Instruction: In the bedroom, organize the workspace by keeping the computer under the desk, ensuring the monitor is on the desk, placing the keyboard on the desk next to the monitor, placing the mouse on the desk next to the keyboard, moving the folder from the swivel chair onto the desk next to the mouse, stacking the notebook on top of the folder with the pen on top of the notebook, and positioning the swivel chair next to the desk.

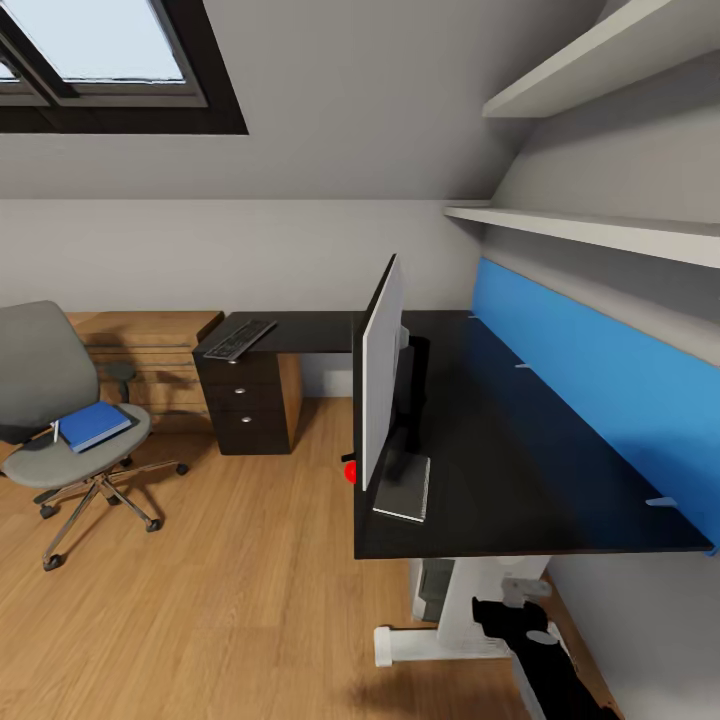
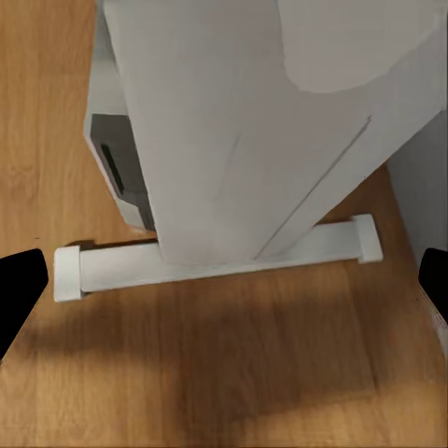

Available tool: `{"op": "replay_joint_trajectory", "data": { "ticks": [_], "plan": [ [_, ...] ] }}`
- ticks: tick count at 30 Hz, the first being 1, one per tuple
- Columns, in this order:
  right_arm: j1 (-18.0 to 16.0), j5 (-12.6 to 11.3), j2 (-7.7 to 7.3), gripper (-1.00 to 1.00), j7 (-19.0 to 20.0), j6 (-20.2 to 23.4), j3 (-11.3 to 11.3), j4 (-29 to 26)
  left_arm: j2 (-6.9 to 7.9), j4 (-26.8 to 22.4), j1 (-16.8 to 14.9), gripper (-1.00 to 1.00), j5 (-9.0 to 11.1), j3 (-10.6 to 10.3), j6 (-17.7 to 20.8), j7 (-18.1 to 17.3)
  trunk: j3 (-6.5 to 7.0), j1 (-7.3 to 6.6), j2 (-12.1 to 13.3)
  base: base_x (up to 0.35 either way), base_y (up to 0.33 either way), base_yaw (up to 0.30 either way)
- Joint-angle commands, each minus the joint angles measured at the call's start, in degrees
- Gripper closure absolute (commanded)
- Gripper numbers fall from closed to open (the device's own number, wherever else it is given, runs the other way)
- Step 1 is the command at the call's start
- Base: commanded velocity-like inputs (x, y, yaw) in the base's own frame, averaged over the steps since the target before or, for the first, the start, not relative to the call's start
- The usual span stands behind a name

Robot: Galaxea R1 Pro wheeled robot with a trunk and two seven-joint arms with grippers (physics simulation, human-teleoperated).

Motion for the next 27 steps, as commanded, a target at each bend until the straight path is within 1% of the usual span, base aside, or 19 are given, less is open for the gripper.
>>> {"op": "replay_joint_trajectory", "data": {
  "ticks": [1, 5, 11, 17, 24, 27],
  "plan": [
    [-0.02, 0.24, 0.00, -1.00, -0.02, 1.11, -0.20, -1.16, 0.00, 0.02, -0.03, -1.00, 0.06, -0.17, -0.18, 0.30, -0.06, 0.00, -0.03, 0.000, 0.000, 0.000],
    [-0.01, 0.08, -0.02, -1.00, -0.01, 3.85, -0.65, -5.58, 0.00, 0.02, -0.03, -1.00, 0.10, -0.13, -0.18, 0.29, -0.06, 0.00, -0.03, 0.000, 0.000, 0.000],
    [-0.01, -0.59, 0.10, -1.00, -0.01, 6.76, -0.83, -10.87, 0.03, 0.02, -0.03, -1.00, 0.13, -0.09, -0.18, 0.29, -0.06, 0.00, -0.03, 0.000, 0.000, 0.000],
    [0.10, -2.75, 0.11, -1.00, 0.00, 13.30, -0.89, -19.23, 0.07, 0.02, -0.03, -1.00, 0.14, -0.04, -0.18, 0.29, -0.06, 0.00, -0.03, 0.000, 0.000, 0.000],
    [0.16, -3.94, 0.16, -1.00, 0.00, 17.58, -0.90, -25.13, 0.08, 0.03, -0.03, -1.00, 0.14, -0.03, -0.18, 0.29, -0.06, 0.00, -0.03, 0.000, 0.000, 0.000],
    [0.16, -4.06, 0.18, -1.00, 0.00, 18.34, -0.90, -26.79, 0.08, 0.03, -0.03, -1.00, 0.18, -0.05, -0.18, 0.29, -0.06, 0.00, -0.03, 0.000, 0.000, 0.000]
  ]
}}
